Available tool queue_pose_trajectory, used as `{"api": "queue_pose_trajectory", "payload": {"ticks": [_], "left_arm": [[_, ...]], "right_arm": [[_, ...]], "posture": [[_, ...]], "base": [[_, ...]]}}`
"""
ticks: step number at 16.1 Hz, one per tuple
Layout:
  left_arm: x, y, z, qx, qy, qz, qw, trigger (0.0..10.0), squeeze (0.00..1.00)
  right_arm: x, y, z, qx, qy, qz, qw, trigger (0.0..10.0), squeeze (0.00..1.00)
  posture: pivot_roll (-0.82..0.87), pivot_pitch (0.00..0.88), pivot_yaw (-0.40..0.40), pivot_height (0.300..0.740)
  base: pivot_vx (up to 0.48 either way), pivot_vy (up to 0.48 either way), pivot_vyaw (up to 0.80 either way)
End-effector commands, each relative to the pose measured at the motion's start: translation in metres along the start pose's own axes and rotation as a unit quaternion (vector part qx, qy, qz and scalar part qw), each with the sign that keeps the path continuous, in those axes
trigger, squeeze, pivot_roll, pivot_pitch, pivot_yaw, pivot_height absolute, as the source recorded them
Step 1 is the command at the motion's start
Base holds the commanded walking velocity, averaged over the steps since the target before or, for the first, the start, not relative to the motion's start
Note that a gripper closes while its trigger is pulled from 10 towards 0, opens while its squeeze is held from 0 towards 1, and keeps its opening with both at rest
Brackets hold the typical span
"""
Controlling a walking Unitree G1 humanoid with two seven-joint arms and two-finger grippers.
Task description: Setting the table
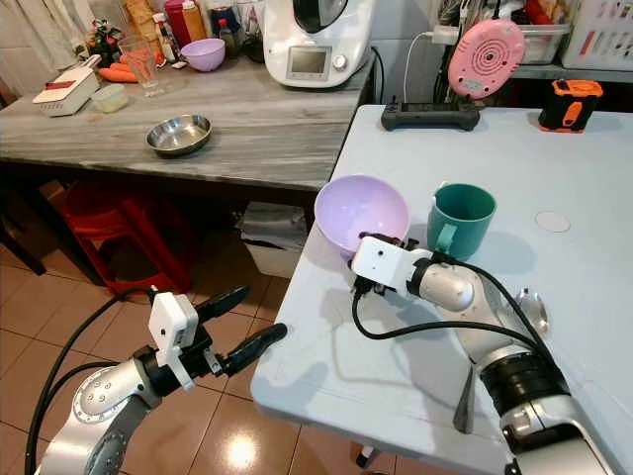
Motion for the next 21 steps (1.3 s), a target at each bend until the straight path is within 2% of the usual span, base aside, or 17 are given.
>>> {"api": "queue_pose_trajectory", "payload": {"ticks": [1, 5, 14, 16, 17, 19, 21], "left_arm": [[-0.003, 0.002, -0.001, 0.006, -0.001, 0.002, 1.0, 10.0, 0.0], [-0.002, 0.001, 0.0, 0.006, -0.006, 0.0, 1.0, 10.0, 0.0], [-0.001, 0.0, 0.001, 0.006, 0.003, -0.002, 1.0, 10.0, 0.0], [-0.001, -0.003, -0.007, 0.019, 0.025, -0.009, 0.999, 10.0, 0.0], [-0.002, -0.004, -0.012, 0.023, 0.045, -0.012, 0.999, 10.0, 0.0], [-0.001, -0.004, -0.023, 0.036, 0.081, -0.02, 0.996, 10.0, 0.0], [-0.004, -0.009, -0.041, 0.045, 0.163, -0.048, 0.985, 10.0, 0.0]], "right_arm": [[0.004, 0.007, 0.001, -0.012, 0.003, 0.011, 1.0, 0.0, 0.0], [0.003, 0.005, 0.002, -0.012, -0.003, 0.012, 1.0, 0.0, 0.0], [0.003, 0.004, -0.005, 0.013, -0.01, 0.026, 1.0, 0.0, 0.0], [0.003, 0.012, 0.002, 0.021, -0.045, 0.051, 0.997, 0.0, 0.0], [0.003, 0.021, 0.007, 0.048, -0.068, 0.076, 0.994, 0.0, 0.0], [0.0, 0.033, 0.013, 0.068, -0.095, 0.111, 0.987, 0.0, 0.0], [-0.007, 0.045, 0.014, 0.118, -0.133, 0.152, 0.972, 0.0, 0.0]], "posture": [[-0.05, 0.046, 0.114, 0.74], [-0.05, 0.05, 0.117, 0.74], [-0.05, 0.052, 0.114, 0.74], [-0.05, 0.05, 0.117, 0.74], [-0.05, 0.049, 0.119, 0.74], [-0.05, 0.047, 0.118, 0.74], [-0.05, 0.043, 0.11, 0.74]], "base": [[0.0, 0.0, 0.0], [0.0, 0.0, 0.0], [0.0, 0.0, 0.0], [0.0, 0.0, 0.0], [0.0, 0.0, 0.0], [0.0, 0.0, 0.0], [0.0, 0.0, 0.0]]}}
Point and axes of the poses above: a point about 5 cm out from each wrist's last joint towards the gripper, its own x axis pointing out of the wrist towards the gripper, its own y axis along the axis of the wrist's last joint, z = x × y, the point moved 2 cm from there along x, pointing out of the wrist towards the gripper, and after that the axes turned 6 degrees about x, right-handed, at the moved point
